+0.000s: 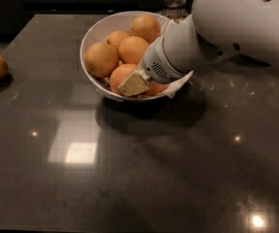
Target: Pick orange from white bowl
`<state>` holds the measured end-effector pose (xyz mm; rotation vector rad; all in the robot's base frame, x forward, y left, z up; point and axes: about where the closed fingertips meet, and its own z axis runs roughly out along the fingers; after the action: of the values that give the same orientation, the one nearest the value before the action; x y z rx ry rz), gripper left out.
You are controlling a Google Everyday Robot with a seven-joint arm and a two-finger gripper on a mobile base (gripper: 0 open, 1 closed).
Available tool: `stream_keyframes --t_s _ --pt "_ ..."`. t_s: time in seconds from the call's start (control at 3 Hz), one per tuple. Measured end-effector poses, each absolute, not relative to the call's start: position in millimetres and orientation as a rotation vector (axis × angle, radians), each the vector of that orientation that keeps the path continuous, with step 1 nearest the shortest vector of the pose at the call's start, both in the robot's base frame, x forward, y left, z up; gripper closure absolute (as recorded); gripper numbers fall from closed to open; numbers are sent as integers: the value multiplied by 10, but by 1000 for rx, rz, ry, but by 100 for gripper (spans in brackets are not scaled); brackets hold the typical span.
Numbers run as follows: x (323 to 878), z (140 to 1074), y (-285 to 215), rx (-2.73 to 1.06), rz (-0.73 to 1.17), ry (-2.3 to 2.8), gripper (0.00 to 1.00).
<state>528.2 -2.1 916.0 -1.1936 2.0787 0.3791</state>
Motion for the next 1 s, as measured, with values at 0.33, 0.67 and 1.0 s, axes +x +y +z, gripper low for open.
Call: stream_keyframes --t_s 0.33,0.67,1.0 --pt "5253 9239 -18 -1203 363 2073 100" --pt "5115 9723 -194 -1177 244 2034 100" --pt "4895 10440 -454 -1107 83 1953 100"
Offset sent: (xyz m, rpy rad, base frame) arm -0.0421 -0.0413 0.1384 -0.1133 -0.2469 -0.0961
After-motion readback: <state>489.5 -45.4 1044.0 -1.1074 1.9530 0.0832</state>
